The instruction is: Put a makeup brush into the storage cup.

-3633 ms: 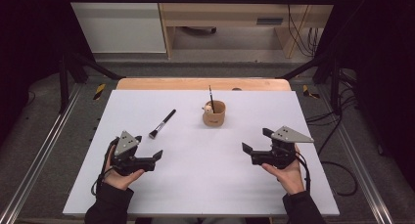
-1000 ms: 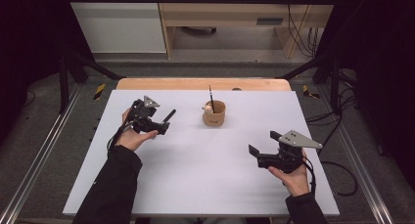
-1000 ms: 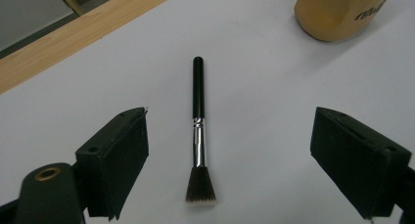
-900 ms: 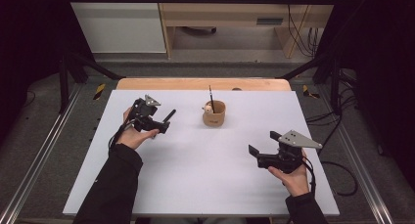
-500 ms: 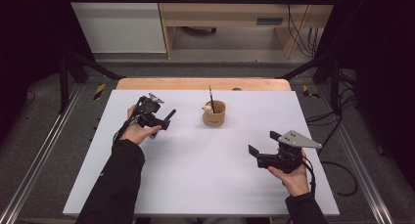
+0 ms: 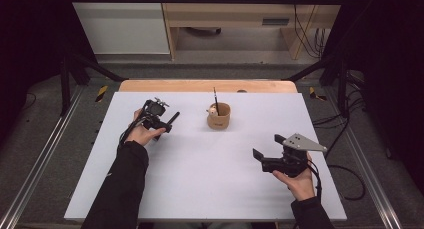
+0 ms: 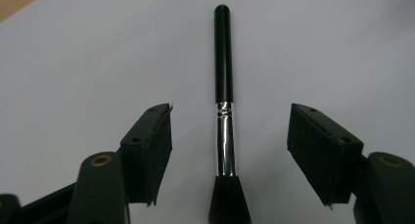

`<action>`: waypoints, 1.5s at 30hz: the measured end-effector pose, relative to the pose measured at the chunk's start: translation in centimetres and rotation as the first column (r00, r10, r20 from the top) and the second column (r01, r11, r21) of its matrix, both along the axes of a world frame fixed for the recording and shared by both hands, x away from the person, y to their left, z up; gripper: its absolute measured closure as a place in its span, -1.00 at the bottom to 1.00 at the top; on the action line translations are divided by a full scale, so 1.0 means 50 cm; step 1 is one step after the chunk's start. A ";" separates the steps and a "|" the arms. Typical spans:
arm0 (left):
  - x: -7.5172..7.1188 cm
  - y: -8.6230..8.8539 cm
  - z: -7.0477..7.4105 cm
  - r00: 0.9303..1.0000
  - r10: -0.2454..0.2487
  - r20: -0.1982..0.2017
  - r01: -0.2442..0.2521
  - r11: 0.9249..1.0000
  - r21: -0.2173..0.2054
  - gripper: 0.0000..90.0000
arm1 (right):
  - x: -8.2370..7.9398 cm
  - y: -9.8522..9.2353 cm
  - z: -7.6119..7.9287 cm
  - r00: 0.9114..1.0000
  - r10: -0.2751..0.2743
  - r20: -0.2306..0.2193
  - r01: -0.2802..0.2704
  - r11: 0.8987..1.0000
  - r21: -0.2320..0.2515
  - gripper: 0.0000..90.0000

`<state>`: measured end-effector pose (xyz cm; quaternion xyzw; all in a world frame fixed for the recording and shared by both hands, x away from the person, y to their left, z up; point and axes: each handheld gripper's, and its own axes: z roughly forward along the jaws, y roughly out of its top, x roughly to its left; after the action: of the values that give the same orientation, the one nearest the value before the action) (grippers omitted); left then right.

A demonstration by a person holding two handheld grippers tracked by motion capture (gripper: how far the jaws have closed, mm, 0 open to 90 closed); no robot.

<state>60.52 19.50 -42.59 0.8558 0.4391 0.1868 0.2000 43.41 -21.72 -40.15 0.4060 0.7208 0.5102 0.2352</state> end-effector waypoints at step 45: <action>0.025 0.007 -0.047 0.991 0.014 -0.134 -0.020 0.999 -0.039 0.54 | 0.001 0.004 -0.003 1.000 0.008 -0.005 -0.008 1.000 -0.003 -0.82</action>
<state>61.76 19.85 -44.96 0.8583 0.4624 0.1219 0.1858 43.46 -21.50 -40.29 0.4040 0.7238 0.5089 0.2322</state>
